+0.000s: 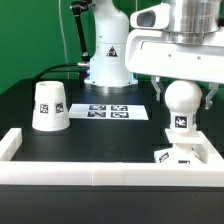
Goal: Assemble lamp
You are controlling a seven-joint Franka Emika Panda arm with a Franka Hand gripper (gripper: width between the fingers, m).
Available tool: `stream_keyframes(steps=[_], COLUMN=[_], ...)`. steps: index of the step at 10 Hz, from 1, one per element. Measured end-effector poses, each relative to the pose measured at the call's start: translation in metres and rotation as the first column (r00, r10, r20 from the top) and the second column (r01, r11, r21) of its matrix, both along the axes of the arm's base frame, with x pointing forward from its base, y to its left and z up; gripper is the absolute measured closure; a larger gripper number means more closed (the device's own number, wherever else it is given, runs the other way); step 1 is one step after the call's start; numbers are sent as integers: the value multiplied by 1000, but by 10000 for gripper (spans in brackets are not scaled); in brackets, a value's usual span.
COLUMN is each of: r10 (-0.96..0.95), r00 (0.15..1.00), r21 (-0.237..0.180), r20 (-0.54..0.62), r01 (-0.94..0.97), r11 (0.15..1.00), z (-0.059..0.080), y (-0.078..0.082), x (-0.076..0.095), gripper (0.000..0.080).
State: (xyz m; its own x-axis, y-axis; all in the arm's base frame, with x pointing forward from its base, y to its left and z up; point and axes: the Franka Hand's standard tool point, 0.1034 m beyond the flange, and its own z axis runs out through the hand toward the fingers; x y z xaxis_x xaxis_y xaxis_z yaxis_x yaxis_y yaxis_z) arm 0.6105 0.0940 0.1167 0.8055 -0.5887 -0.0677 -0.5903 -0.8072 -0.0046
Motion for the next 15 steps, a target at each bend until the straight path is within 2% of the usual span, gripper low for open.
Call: stream_keyframes(steps=[4, 6, 9, 12, 13, 15], r10=[-309, -468, -599, -593, -561, -423], r00=[951, 883, 799, 803, 825, 905], r21=[-13, -16, -36, -34, -30, -9], r20=[-17, -33, -64, -63, -62, -46], r01=[309, 468, 597, 592, 560, 423], r11=[951, 884, 801, 805, 828, 906], z=[-1, -1, -1, -2, -2, -2], y=[6, 9, 12, 12, 12, 14], x=[-1, -2, -5, -5, -5, -5], gripper=[220, 220, 220, 220, 131, 109])
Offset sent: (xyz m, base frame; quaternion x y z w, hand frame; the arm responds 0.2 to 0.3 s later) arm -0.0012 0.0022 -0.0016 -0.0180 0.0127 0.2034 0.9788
